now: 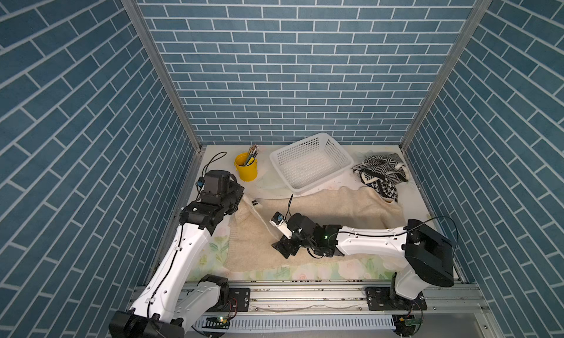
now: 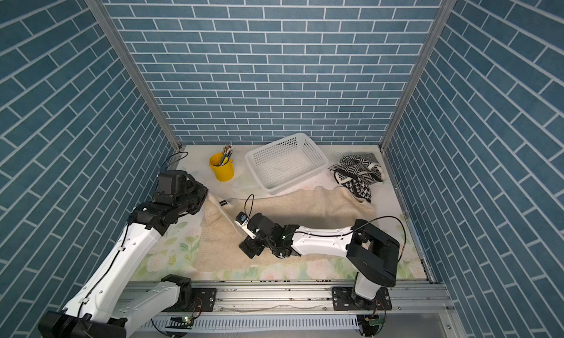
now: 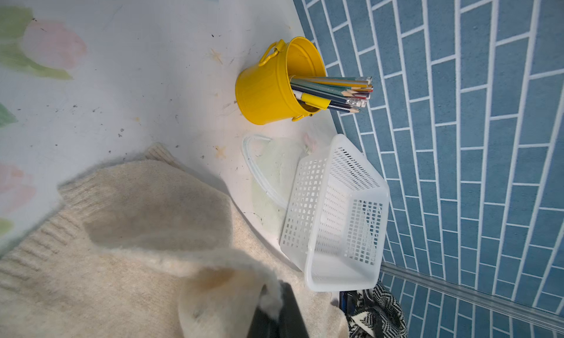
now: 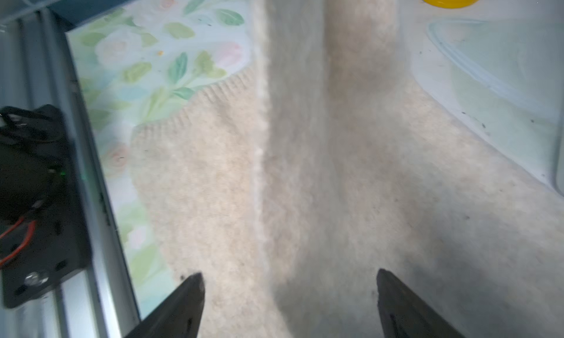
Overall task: Roll up the scarf and place it into the basket
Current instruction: Adjust the scarf at the center of the board.
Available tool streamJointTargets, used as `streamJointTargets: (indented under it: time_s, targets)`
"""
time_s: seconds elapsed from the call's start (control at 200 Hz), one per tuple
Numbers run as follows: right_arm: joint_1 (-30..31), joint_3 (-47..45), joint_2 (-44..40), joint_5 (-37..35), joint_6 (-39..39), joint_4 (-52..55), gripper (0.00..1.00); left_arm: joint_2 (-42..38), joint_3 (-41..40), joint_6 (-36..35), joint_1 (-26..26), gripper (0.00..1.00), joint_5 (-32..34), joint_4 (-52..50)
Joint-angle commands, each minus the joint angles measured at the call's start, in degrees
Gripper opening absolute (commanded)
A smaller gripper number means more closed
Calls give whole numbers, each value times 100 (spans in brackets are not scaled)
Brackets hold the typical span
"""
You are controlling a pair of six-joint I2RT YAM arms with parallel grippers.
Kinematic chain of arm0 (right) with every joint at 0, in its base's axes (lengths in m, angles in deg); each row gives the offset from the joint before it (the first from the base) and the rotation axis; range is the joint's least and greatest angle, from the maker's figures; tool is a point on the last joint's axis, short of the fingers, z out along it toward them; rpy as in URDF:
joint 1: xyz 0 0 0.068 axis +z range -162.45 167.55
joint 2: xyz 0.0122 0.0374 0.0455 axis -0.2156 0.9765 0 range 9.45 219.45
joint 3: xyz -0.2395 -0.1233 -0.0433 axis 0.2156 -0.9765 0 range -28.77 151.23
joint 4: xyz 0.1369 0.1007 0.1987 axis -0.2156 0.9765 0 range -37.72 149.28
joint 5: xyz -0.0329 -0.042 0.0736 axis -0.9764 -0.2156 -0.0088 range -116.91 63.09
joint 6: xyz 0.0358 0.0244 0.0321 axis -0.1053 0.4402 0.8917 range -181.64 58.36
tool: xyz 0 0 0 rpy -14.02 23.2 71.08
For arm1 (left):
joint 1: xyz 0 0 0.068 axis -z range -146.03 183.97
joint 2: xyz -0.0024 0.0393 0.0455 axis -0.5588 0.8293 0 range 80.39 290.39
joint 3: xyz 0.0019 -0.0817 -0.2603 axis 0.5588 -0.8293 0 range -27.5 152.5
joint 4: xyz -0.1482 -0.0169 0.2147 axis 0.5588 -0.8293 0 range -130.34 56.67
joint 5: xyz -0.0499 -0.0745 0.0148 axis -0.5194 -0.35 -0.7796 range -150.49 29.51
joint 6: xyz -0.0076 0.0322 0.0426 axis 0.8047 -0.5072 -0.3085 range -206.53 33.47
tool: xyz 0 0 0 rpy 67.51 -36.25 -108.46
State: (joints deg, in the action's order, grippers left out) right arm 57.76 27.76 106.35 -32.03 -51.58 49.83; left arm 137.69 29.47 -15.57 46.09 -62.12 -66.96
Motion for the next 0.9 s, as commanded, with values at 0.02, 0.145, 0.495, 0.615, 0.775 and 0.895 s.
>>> streamJointTargets:
  time_s: [0.02, 0.145, 0.495, 0.615, 0.775, 0.895]
  targets:
    - [-66, 235, 445, -620, -57, 61, 83, -152, 179, -115, -38, 0, -14, -165]
    - [-217, 196, 452, -1201, 311, 225, 24, -198, 294, -178, -34, 0, 62, -324]
    - [-1616, -473, -797, -1829, 242, 1298, 6, 398, 104, -596, -399, 0, -52, 787]
    - [-1853, -354, -1047, -1739, -36, 1353, 0, 895, 343, -699, -457, 0, -243, 1240]
    - [-2165, 128, -1450, -2010, -477, 1672, 0, 1426, 939, -847, -460, 0, -506, 1600]
    - [-2324, 389, -1802, -2156, -808, 1709, 0, 1626, 1503, -1029, -461, 0, -605, 1530]
